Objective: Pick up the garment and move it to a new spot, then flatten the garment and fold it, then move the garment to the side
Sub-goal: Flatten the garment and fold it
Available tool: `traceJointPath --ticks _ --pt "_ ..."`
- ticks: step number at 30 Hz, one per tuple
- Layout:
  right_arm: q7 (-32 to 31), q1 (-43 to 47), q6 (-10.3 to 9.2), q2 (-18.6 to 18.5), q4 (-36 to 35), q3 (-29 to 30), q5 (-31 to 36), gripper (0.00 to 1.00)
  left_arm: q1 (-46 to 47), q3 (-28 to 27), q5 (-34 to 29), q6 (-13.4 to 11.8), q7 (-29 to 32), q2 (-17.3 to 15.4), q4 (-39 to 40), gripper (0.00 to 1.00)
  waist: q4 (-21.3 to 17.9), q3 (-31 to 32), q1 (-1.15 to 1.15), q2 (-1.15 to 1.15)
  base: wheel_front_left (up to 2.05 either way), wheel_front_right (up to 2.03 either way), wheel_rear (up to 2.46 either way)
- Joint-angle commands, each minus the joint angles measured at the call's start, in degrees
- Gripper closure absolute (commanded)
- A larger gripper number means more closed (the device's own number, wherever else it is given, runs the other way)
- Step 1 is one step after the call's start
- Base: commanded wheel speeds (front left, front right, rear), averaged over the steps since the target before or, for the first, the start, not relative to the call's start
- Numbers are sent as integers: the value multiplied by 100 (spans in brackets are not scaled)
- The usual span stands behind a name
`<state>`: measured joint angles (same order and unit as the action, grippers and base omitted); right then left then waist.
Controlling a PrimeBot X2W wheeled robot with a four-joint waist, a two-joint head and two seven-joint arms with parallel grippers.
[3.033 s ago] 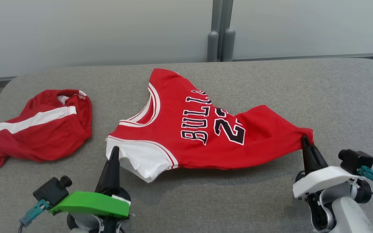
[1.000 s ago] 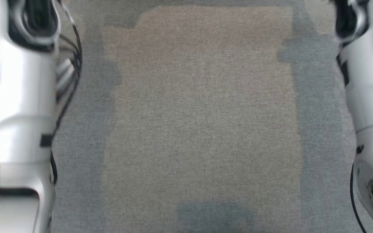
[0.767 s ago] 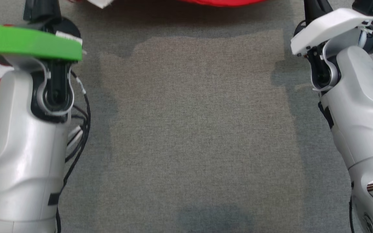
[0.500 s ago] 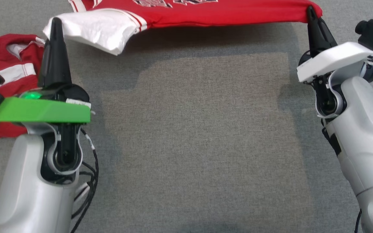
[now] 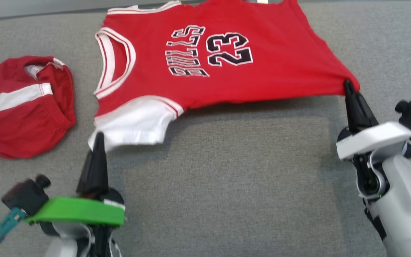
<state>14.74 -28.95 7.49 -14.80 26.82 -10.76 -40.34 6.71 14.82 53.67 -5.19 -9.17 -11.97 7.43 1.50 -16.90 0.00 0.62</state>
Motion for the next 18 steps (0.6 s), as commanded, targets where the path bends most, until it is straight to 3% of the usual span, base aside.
traceJointPath --ticks 1,9,18 --pt "49 263 1 17 -98 87 112 100 -267 43 -27 -51 6 -62 -23 100 -51 167 0 -62 0 0 0" --pt "45 1288 1 304 -523 502 672 100 -1147 247 -104 -121 -109 -58 -103 100 -66 559 0 -62 0 0 0" --pt "-97 2458 1 736 -1331 1057 979 100 -1635 284 -90 -263 -151 -37 508 100 -9 1321 0 -62 0 0 0"
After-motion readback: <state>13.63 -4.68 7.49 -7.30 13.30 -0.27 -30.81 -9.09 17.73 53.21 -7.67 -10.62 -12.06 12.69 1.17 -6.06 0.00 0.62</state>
